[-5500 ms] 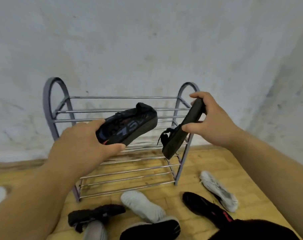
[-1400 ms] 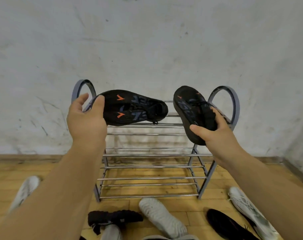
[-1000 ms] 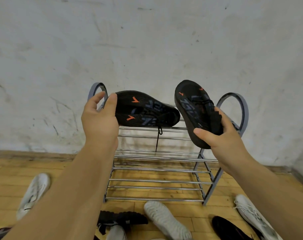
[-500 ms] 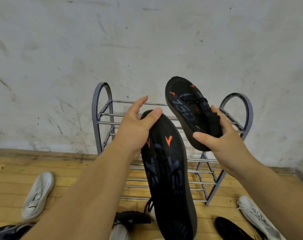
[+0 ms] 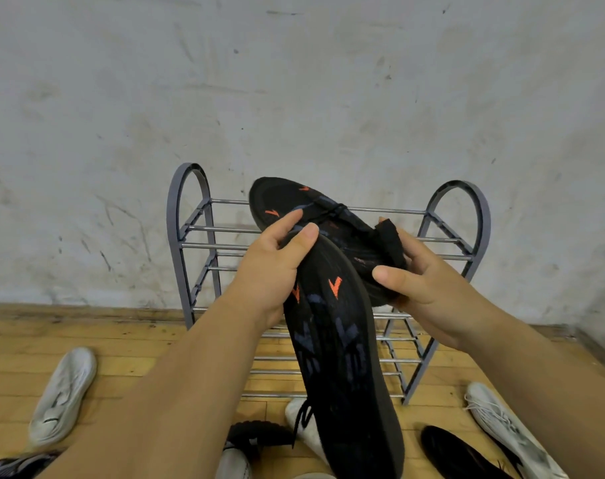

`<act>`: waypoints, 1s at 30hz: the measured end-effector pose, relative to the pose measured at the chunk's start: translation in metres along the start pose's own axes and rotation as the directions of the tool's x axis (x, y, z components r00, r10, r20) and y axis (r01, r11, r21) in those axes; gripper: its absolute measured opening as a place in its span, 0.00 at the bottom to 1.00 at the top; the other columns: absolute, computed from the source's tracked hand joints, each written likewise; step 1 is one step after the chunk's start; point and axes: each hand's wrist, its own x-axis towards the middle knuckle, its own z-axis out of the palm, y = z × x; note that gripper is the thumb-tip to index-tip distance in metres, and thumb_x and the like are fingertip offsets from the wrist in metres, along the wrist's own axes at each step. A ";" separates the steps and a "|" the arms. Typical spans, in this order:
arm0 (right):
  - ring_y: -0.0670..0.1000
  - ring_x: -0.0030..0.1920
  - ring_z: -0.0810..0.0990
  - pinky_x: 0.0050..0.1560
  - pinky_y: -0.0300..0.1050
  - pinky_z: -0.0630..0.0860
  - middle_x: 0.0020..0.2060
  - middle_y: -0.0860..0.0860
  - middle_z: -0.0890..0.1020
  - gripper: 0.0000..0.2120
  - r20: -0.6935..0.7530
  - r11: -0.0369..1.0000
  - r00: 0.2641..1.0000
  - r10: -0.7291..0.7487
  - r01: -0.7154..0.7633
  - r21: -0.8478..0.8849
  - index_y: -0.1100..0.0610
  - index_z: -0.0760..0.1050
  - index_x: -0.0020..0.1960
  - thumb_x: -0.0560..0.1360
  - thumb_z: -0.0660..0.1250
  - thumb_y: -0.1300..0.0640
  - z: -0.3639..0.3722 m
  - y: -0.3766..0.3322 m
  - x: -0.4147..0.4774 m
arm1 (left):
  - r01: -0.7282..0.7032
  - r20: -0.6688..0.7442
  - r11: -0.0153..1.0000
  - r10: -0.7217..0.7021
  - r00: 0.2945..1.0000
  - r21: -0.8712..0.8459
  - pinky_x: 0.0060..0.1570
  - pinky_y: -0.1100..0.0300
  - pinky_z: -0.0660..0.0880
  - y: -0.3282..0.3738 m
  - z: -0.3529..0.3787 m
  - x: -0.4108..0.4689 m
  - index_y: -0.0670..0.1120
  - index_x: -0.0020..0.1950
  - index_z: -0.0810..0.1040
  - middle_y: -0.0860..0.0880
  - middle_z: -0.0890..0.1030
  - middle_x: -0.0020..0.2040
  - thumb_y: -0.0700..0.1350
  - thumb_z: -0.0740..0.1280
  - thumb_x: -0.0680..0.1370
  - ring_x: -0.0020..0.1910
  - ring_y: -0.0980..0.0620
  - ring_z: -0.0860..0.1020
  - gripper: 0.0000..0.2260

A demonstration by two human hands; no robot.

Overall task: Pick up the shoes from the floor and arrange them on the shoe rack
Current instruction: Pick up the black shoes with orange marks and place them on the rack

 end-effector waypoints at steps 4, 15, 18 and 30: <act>0.43 0.67 0.78 0.68 0.55 0.74 0.73 0.33 0.67 0.43 -0.005 0.950 1.000 0.005 -0.006 -0.312 0.18 0.57 0.71 0.68 0.79 0.41 0.000 -0.003 -0.004 | -0.125 -0.251 0.989 0.102 0.963 -0.078 0.44 0.60 0.84 0.002 0.001 0.003 0.52 0.76 0.73 0.52 0.83 0.60 0.46 0.72 0.80 0.47 0.57 0.87 0.24; 0.43 0.61 0.83 0.63 0.41 0.77 0.64 0.42 0.83 0.35 0.216 0.923 0.970 0.110 -0.019 -0.385 0.30 0.62 0.76 0.81 0.69 0.62 0.006 0.001 -0.009 | -0.169 -0.425 0.974 0.090 0.901 -0.151 0.54 0.52 0.84 0.010 -0.012 0.005 0.53 0.79 0.70 0.51 0.80 0.68 0.51 0.74 0.79 0.57 0.51 0.84 0.29; 0.52 0.60 0.85 0.63 0.49 0.77 0.60 0.48 0.86 0.30 0.097 0.969 0.989 0.113 -0.088 -0.231 0.36 0.65 0.76 0.82 0.65 0.64 -0.001 0.004 -0.006 | -0.161 -0.403 0.985 0.125 0.907 -0.056 0.62 0.51 0.81 0.013 -0.014 0.005 0.55 0.77 0.71 0.52 0.78 0.70 0.55 0.75 0.77 0.62 0.51 0.81 0.29; 0.49 0.53 0.84 0.50 0.52 0.85 0.60 0.49 0.84 0.25 -0.487 0.990 0.862 0.140 -0.122 0.068 0.38 0.68 0.77 0.84 0.65 0.56 -0.030 0.027 0.014 | -0.164 -0.147 0.768 0.319 0.936 0.620 0.63 0.55 0.78 -0.004 -0.025 0.016 0.59 0.71 0.76 0.52 0.77 0.66 0.38 0.75 0.77 0.61 0.51 0.77 0.27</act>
